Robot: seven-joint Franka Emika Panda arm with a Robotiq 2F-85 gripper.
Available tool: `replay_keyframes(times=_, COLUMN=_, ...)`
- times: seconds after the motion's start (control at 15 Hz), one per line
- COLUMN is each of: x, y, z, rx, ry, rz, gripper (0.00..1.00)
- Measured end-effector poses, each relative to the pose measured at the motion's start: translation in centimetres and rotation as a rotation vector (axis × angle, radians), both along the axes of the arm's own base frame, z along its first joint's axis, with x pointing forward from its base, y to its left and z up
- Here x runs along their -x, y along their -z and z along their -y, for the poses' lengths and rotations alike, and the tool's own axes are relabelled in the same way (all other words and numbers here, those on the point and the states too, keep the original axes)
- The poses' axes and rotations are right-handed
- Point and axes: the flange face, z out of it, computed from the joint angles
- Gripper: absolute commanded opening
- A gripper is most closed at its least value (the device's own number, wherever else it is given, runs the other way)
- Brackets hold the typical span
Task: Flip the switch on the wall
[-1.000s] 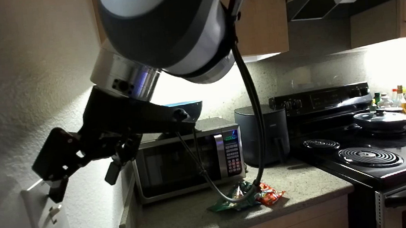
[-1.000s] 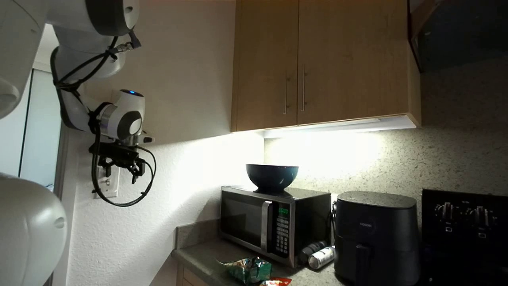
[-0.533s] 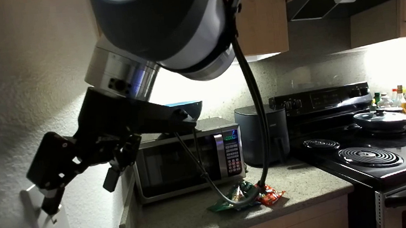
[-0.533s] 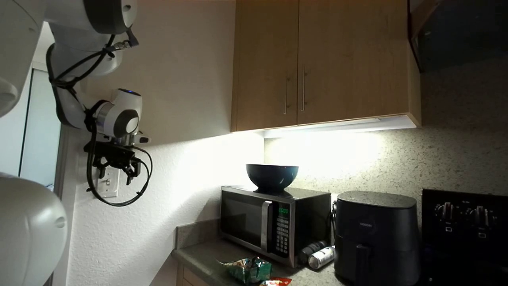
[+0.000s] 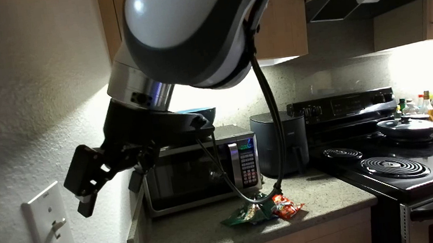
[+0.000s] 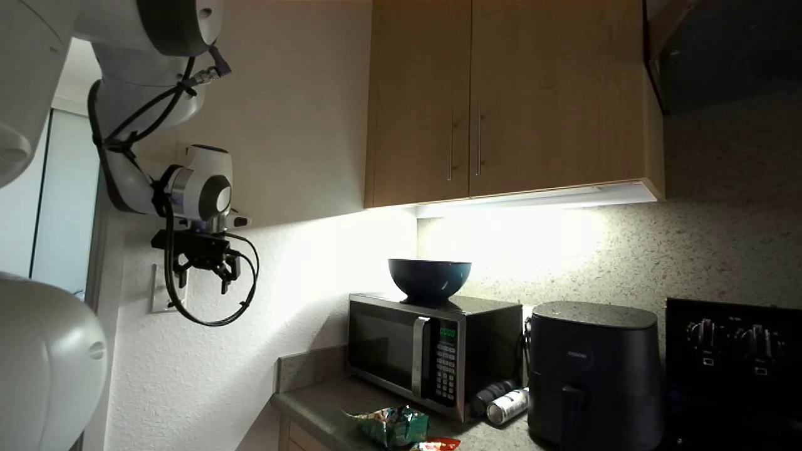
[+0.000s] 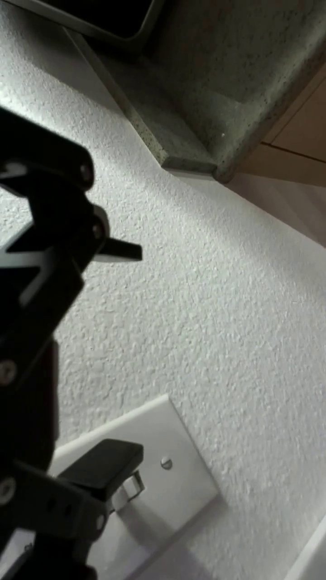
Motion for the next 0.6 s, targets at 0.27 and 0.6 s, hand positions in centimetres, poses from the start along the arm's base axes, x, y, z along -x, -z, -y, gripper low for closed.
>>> replay_keyframes(times=0.27, x=0.1, y=-0.1, z=-0.3, rx=0.002, ry=-0.012, rz=0.02, gripper=1.0)
replay_keyframes(times=0.6, x=0.8, y=-0.9, z=-1.4, rx=-0.023, ry=-0.028, rz=0.052, gripper=1.0)
